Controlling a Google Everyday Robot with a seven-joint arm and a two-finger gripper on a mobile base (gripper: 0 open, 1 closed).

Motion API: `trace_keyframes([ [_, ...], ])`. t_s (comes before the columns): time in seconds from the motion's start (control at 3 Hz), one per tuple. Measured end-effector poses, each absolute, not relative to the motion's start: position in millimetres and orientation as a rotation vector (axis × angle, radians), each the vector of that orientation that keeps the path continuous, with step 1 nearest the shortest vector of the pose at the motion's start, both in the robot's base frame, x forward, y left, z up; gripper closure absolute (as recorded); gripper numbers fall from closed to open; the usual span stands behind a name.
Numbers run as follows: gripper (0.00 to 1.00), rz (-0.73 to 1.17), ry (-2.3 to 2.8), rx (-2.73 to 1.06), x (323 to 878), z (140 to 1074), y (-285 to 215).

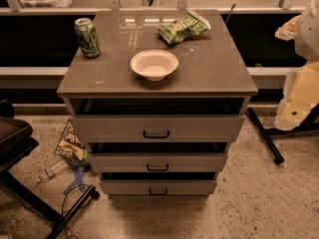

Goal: Open bottom drawer

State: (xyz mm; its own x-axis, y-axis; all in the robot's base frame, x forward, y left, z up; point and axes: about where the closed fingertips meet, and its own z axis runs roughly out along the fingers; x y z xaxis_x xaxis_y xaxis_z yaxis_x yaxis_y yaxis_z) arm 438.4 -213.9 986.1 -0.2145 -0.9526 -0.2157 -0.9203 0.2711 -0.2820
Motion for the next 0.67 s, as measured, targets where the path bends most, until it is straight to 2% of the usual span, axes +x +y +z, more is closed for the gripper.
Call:
trace_keyframes([
  [0.33, 0.00, -0.130, 2.204, -1.701, 439.3, 985.4, -213.9],
  [0.67, 0.00, -0.065, 2.178, -1.563, 467.0, 948.7, -210.9],
])
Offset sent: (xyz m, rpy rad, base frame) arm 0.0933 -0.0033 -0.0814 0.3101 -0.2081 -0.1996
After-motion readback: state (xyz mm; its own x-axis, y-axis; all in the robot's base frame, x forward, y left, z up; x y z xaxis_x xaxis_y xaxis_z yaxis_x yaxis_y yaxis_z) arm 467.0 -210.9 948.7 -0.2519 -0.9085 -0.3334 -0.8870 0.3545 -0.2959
